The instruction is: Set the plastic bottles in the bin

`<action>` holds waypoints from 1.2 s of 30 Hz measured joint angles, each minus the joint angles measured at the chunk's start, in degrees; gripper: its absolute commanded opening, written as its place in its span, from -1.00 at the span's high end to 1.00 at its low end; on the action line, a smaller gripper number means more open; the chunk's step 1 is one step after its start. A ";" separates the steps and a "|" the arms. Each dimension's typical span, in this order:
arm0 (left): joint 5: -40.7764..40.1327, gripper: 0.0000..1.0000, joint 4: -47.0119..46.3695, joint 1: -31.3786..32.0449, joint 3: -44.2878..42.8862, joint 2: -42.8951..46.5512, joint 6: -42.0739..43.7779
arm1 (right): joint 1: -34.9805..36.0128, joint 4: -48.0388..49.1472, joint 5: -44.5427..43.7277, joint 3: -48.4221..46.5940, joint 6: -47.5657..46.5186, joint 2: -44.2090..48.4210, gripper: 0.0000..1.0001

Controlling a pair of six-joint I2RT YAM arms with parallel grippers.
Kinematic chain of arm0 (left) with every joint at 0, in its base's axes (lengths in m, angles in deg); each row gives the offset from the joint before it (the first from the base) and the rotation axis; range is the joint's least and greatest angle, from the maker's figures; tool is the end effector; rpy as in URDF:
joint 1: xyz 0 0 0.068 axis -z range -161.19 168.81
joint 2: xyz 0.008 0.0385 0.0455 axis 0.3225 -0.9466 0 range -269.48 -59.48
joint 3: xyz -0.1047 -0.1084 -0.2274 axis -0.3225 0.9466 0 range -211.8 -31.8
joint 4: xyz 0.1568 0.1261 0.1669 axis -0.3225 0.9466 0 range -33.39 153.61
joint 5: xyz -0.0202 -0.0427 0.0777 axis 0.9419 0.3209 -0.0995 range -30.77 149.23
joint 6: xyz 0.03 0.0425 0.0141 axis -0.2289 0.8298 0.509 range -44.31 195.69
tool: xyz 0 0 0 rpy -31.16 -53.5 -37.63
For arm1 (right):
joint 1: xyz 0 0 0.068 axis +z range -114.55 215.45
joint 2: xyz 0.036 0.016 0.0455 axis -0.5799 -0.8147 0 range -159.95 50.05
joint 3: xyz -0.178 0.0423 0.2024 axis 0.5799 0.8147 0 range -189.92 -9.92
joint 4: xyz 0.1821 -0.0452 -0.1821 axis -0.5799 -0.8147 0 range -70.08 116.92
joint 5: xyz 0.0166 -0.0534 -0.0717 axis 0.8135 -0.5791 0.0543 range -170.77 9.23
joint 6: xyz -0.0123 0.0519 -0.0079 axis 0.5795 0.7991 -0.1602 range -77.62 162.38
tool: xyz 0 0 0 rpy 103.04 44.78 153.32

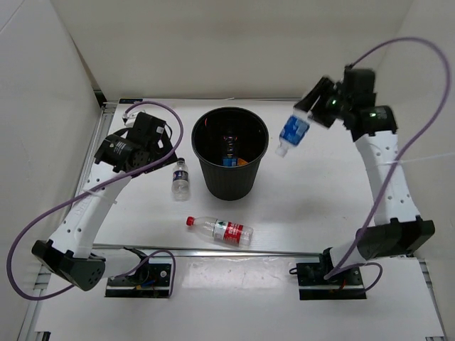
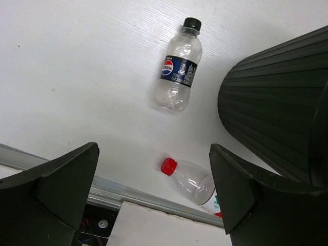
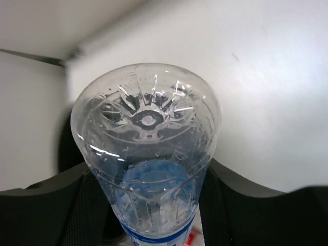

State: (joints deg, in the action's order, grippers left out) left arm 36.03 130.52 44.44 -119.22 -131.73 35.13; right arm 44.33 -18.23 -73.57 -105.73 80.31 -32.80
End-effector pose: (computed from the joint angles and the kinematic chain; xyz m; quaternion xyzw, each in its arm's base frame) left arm 0.2004 -0.0807 0.3956 -0.1763 0.9283 0.0182 0.3268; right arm 0.3007 0.0516 0.4307 0.1897 0.8534 0.2421 0.4209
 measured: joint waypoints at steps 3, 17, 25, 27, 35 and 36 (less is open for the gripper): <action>0.31 -1.00 -1.25 -0.46 1.88 0.09 0.02 | 1.18 0.11 1.31 -14.71 -0.02 -0.70 0.28; 6.19 -1.00 -7.19 -4.33 10.23 -0.68 -0.94 | 23.61 5.86 -5.55 -26.23 -13.55 -14.43 -0.70; 7.67 -1.00 -10.12 -4.42 13.25 -1.55 -1.07 | 26.49 4.11 -11.89 -24.39 -16.24 -16.50 -1.00; 7.93 -1.00 -10.91 -4.57 14.19 -1.77 -0.92 | 26.16 3.80 -14.25 -24.24 -16.28 -14.58 -1.00; 10.14 -1.00 -18.01 -5.40 15.82 -12.35 3.26 | 25.64 1.55 -19.15 -17.97 -17.44 3.63 -1.00; 10.29 -1.00 -19.15 -5.66 15.82 -14.58 3.82 | 25.62 1.31 -19.56 -17.29 -17.73 5.97 -1.00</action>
State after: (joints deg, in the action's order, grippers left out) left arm 46.33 111.37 38.78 -103.39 -146.31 38.96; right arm 69.95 -16.92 -93.13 -123.02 62.59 -26.83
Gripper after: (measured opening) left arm 0.998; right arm 0.998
